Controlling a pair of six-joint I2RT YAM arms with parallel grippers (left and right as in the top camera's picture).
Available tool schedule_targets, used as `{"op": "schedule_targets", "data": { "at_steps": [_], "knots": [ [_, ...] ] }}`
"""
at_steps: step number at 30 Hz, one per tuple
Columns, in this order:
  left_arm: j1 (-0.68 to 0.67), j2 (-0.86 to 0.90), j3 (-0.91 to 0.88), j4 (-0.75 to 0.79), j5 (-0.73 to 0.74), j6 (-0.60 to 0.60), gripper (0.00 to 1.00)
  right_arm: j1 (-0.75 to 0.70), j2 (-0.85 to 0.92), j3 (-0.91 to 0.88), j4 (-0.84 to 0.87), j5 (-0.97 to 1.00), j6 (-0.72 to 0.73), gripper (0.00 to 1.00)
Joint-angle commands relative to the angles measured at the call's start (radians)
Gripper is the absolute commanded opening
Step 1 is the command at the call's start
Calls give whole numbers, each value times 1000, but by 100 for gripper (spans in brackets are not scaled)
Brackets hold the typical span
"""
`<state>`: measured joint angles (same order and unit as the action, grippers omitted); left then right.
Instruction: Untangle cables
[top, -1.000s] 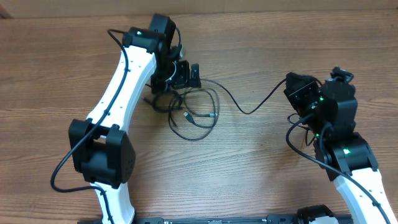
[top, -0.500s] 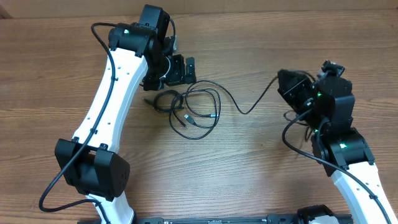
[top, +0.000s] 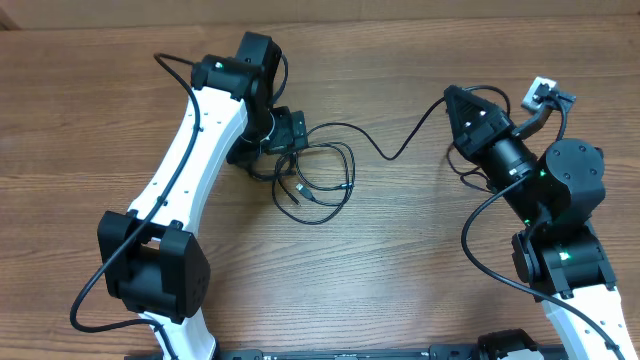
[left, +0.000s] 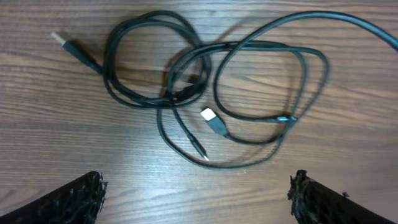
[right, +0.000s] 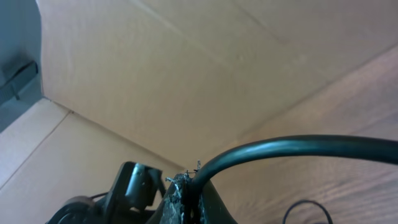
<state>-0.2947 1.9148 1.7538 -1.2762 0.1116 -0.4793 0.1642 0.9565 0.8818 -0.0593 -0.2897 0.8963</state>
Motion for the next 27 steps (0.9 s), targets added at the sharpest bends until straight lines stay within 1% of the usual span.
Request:
{"op": "schedule_targets", "data": {
  "at_steps": [1,5,10,12,16,19,21,25,27],
  "knots": [
    [-7,-3,-56,35,-40,-68,96,-3,-5,17,-5,-27,-11,4],
    [-16,-3,-119,124,-7,-66,94,-3,-1,17,-5,-47,1,4],
    [-39,-3,-192,274,-11,-32,85,-3,-1,17,-5,-159,119,4],
    [-46,-3,-210,314,-10,-5,85,-3,-1,17,1,-214,137,4],
    [-55,-3,-215,329,-7,57,89,-3,-1,17,32,-309,137,4],
    [-58,-3,-215,331,-5,77,89,-3,-1,17,78,-377,167,4],
    [-61,-3,-215,332,17,101,87,-3,-1,17,124,-427,178,4],
    [-69,-3,-215,336,38,137,87,-3,-1,17,203,-515,180,4],
    [-71,-3,-215,338,38,141,88,-3,-1,17,220,-544,210,4]
  ]
}}
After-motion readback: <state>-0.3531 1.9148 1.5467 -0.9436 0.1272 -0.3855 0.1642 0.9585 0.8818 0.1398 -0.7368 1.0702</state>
